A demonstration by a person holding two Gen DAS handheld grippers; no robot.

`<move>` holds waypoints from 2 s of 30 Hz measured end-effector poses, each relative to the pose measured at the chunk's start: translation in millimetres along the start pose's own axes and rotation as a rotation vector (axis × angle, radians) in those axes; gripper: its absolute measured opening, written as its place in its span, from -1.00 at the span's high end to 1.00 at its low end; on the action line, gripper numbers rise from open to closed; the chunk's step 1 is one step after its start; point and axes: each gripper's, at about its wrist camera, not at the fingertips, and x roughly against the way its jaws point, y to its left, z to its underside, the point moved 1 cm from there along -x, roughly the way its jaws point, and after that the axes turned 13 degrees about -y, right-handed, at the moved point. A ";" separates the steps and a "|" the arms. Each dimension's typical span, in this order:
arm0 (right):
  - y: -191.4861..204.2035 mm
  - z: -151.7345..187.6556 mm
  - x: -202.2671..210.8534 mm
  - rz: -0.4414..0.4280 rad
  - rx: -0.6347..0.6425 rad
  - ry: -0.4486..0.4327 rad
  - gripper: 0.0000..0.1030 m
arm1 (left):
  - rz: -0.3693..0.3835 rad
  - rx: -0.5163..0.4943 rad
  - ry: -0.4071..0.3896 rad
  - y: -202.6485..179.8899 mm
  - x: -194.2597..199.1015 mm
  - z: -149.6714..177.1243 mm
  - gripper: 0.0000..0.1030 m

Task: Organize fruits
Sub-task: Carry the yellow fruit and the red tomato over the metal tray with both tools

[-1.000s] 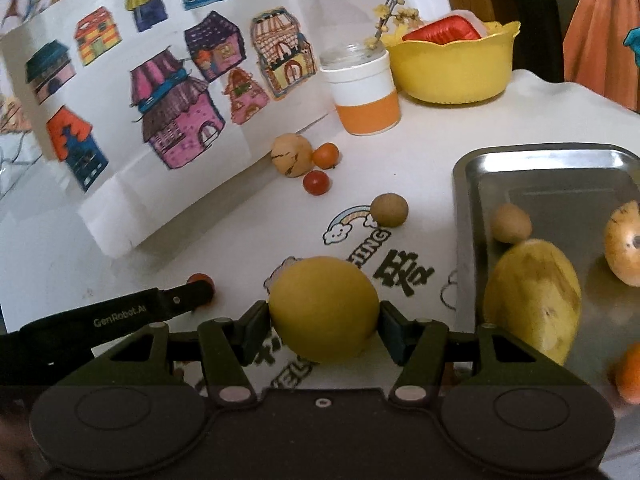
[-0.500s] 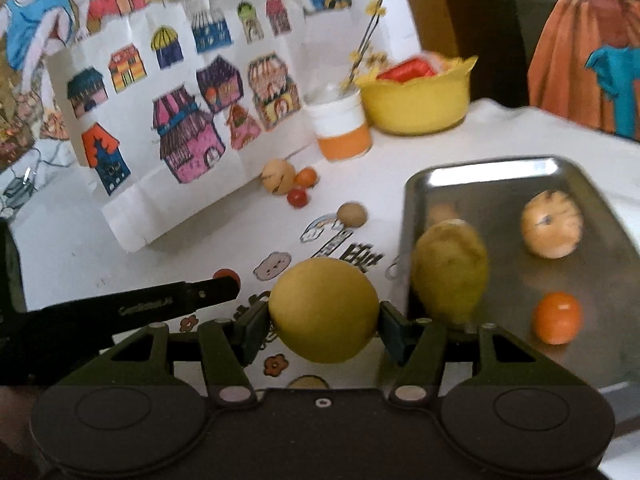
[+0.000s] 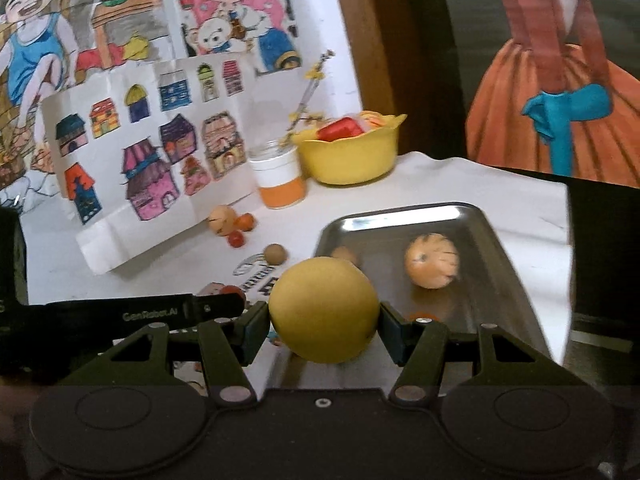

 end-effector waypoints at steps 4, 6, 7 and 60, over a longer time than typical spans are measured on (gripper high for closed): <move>-12.2 2.1 3.9 0.027 -0.008 -0.003 -0.17 | 0.026 -0.011 0.012 -13.8 -3.0 6.1 0.58; -18.1 2.7 5.8 0.037 -0.012 -0.008 -0.17 | 0.035 -0.019 0.018 -19.9 -4.2 9.0 0.58; -20.8 2.8 6.4 0.042 -0.013 -0.011 -0.17 | 0.040 -0.023 0.023 -22.8 -5.1 10.7 0.58; -76.9 12.5 -44.2 0.151 -0.028 -0.001 -0.18 | 0.062 -0.116 0.127 -57.3 -25.7 40.0 0.56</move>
